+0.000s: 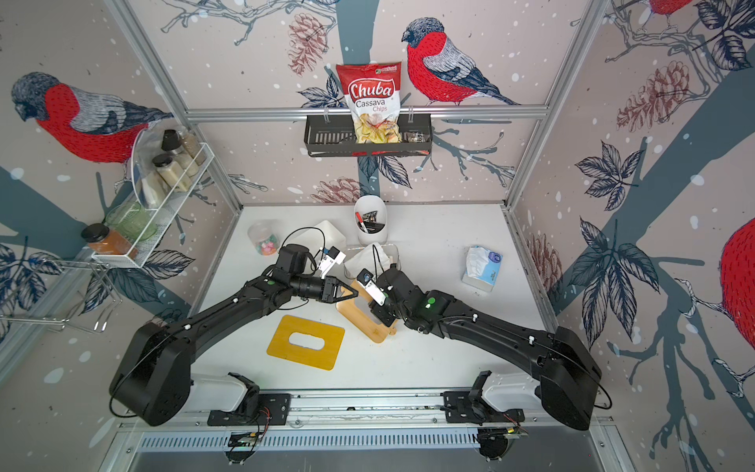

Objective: Put the tissue paper into the tissue box
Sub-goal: Pick up the box lid from the center of the board.

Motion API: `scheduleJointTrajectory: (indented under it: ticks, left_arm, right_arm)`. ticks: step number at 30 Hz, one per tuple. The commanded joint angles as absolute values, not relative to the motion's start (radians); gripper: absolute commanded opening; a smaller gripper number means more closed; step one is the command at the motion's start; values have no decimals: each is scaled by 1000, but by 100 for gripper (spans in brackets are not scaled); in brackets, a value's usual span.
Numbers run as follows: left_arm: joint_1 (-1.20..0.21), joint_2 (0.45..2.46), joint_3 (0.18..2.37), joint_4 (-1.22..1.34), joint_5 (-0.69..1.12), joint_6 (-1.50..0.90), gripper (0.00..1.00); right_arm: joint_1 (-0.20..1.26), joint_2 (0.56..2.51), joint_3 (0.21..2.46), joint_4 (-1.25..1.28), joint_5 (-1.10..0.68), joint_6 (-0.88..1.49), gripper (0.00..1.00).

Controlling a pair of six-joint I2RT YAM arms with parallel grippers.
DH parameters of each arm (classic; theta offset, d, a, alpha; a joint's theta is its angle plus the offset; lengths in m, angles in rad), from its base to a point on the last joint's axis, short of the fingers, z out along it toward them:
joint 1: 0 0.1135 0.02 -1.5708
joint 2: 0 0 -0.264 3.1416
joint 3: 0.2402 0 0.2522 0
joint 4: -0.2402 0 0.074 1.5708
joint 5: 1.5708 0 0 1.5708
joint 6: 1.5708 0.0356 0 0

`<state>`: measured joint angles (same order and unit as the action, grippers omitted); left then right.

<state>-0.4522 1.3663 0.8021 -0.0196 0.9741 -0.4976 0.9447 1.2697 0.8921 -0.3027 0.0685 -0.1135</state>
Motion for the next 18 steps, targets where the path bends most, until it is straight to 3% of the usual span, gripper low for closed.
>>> scheduleJointTrajectory:
  ticks: [1, 6, 11, 18]
  left_arm:
    - [-431, 1333, 789, 145, 989, -616, 0]
    - [-375, 1250, 726, 420, 866, -801, 0]
    - [-353, 1202, 666, 668, 781, -940, 0]
    - [-315, 1190, 630, 864, 752, -1080, 0]
  right_arm:
    - [874, 1198, 901, -294, -29, -21, 69]
    - [646, 1020, 843, -156, -304, 149, 89]
    - [422, 1005, 832, -60, -543, 348, 94]
    - [393, 1136, 863, 49, -764, 510, 95]
